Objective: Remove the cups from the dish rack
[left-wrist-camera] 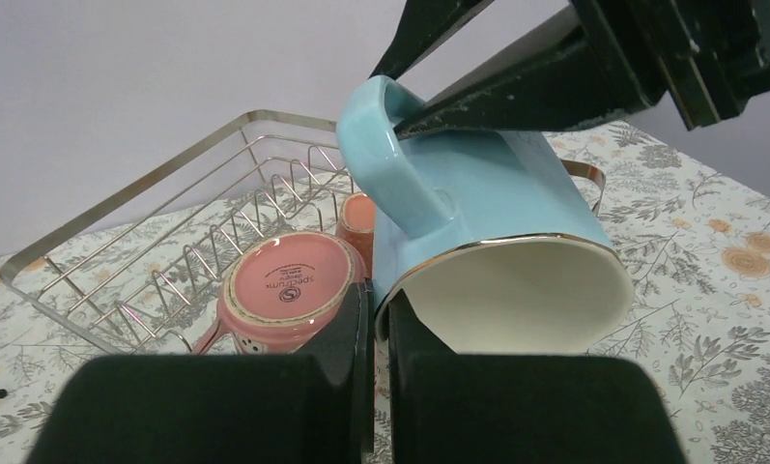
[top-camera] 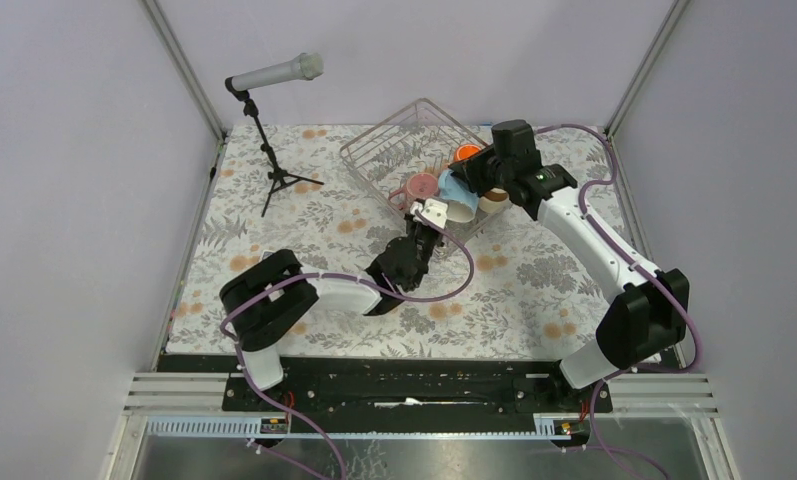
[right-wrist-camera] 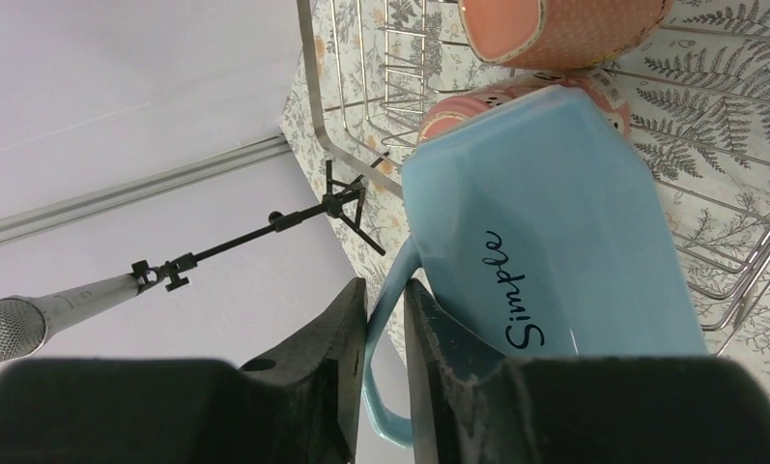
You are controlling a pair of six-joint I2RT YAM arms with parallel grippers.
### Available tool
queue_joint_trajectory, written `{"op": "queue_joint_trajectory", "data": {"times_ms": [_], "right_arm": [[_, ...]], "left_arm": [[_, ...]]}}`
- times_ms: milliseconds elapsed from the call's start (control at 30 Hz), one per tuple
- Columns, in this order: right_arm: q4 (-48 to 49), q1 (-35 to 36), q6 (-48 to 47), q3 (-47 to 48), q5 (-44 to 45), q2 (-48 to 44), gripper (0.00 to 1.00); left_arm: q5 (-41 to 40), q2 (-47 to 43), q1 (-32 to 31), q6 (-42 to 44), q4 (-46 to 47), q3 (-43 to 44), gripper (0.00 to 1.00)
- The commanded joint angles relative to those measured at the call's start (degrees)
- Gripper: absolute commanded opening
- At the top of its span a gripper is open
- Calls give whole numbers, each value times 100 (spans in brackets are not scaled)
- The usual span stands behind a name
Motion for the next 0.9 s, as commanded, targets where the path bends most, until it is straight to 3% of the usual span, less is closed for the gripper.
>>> {"op": "queue_joint_trajectory", "data": {"times_ms": [0,400,667,867], "right_arm": [[20,16,-246,-77,-117,-273,30],[187,12,-669,-209,-72,-398,61],[-82,13,-1178,220,246,-387,70],[-386,11,-1793,632,718,-483,84]], "left_arm": [[32,-619,190,-571,714,164,0],[-130,-795,244,-792,5,507,0],[-116,-863,367,-1416,-1274,1176,0],[43,-997,516,-1965,-2452,1716,0]]}}
